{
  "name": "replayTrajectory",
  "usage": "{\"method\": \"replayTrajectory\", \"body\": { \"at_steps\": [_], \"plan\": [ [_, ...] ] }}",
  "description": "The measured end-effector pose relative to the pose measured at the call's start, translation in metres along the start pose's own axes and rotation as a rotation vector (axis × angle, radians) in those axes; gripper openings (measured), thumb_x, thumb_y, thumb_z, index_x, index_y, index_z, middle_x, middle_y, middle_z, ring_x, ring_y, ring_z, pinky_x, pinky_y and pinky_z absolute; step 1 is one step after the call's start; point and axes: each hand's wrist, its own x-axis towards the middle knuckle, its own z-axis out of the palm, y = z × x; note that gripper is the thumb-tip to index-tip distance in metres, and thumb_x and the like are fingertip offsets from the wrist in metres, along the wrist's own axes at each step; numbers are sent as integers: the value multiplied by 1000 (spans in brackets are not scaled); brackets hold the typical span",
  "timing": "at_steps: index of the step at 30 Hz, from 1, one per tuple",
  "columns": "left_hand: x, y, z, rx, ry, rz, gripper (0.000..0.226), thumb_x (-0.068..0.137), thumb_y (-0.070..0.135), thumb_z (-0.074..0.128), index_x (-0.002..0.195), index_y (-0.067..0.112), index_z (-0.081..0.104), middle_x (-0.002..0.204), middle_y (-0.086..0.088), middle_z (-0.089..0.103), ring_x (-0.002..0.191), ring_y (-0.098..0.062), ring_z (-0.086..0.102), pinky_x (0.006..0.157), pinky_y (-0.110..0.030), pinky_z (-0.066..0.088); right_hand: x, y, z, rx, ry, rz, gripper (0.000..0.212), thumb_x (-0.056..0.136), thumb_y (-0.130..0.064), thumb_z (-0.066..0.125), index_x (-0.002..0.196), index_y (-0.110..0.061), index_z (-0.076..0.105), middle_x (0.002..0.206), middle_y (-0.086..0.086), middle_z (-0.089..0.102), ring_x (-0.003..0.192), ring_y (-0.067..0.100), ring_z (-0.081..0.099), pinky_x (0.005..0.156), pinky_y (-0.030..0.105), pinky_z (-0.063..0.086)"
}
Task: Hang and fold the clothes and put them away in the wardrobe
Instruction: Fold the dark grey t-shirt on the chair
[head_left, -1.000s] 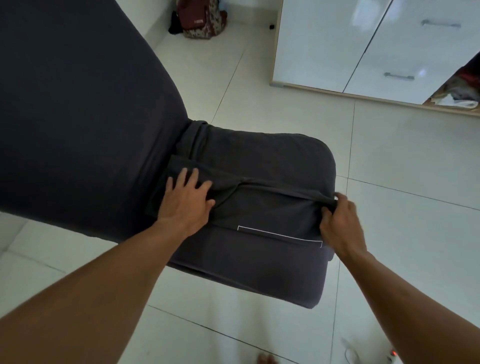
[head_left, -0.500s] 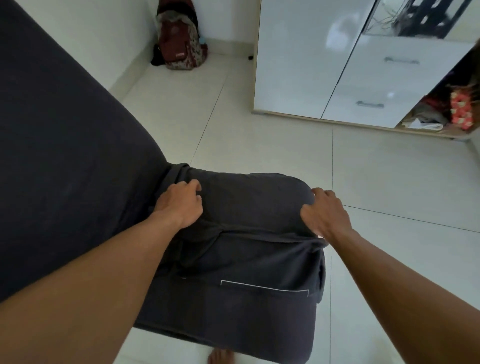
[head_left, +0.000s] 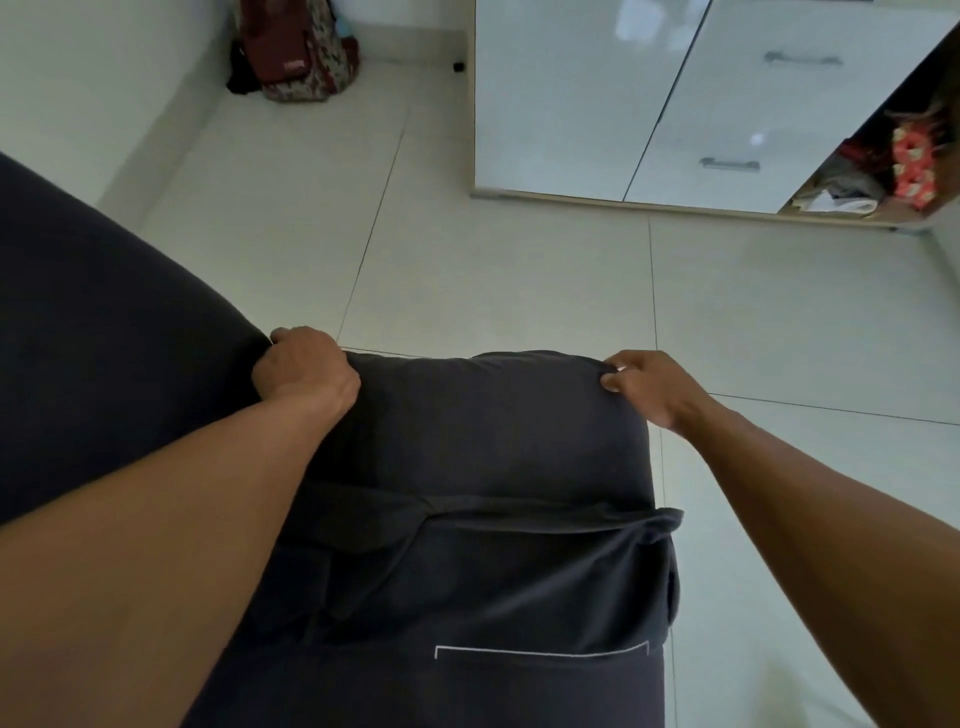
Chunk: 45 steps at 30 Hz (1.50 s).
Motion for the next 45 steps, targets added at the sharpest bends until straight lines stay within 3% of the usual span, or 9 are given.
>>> {"method": "replayTrajectory", "body": {
  "at_steps": [5, 10, 16, 19, 23, 32, 35, 40, 45],
  "plan": [
    [13, 0, -10, -81, 30, -27, 11, 91, 17, 60, 90, 6, 59, 108, -17, 65, 93, -34, 63, 65, -37, 45, 6, 3, -10, -40, 85, -55, 18, 98, -24, 60, 111, -17, 70, 129, 5, 65, 123, 25, 58, 94, 35, 42],
    [17, 7, -22, -385, 34, -221, 33, 90, 21, 58, 117, 2, 58, 116, -19, 65, 102, -37, 64, 72, -41, 49, 6, 2, -3, -24, 126, -46, 14, 99, -19, 51, 106, -15, 61, 115, 7, 65, 97, 21, 58, 82, 33, 43],
    [22, 22, -20, -479, 34, -253, 17, 93, 23, 60, 96, 6, 57, 112, -18, 68, 103, -36, 65, 76, -38, 47, 11, -18, -19, -22, -159, 16, 66, 87, -5, 53, 150, -25, 48, 151, 5, 48, 139, 30, 44, 111, 42, 35],
    [19, 22, -12, -308, 29, -143, 21, 87, 22, 69, 86, 9, 53, 108, -17, 67, 101, -36, 63, 75, -38, 48, 22, -26, -18, -34, -289, 73, 58, 95, -10, 43, 151, -22, 45, 155, 3, 45, 141, 31, 41, 118, 47, 32],
    [21, 20, -11, -224, 76, -53, 17, 94, 18, 60, 83, 8, 52, 107, -19, 65, 102, -38, 62, 69, -39, 44, 32, -24, -18, -38, -361, 201, 40, 102, -23, 33, 112, -11, 70, 118, 13, 70, 107, 33, 67, 102, 53, 51],
    [35, 12, -25, -425, 127, -132, 43, 97, 4, 53, 140, 8, 53, 142, -14, 55, 128, -35, 53, 98, -38, 47, 41, -36, -33, -128, -124, -85, 15, 78, -12, 64, 93, -14, 67, 96, 6, 67, 94, 26, 62, 83, 41, 51],
    [27, 13, -36, -563, 130, -179, 45, 94, 0, 52, 136, 13, 57, 139, -12, 58, 126, -34, 54, 100, -40, 48, 33, -32, -47, -190, -140, -115, 24, 81, -15, 68, 105, -16, 71, 104, 3, 69, 98, 24, 63, 89, 41, 53],
    [6, 7, -55, -648, 101, -153, 38, 92, -1, 48, 126, 14, 60, 132, -8, 59, 119, -30, 56, 84, -31, 45, -1, -24, -69, -362, -21, -246, 22, 92, -31, 64, 76, -16, 63, 75, 3, 64, 74, 19, 59, 61, 33, 42],
    [-15, -11, -74, -730, 99, -156, 31, 98, 8, 44, 124, 13, 61, 130, -7, 60, 103, -23, 56, 81, -32, 43, -53, -5, -70, -361, 59, -496, 12, 89, -16, 62, 81, -23, 58, 76, -6, 63, 73, 20, 58, 64, 35, 46]
  ]
}}
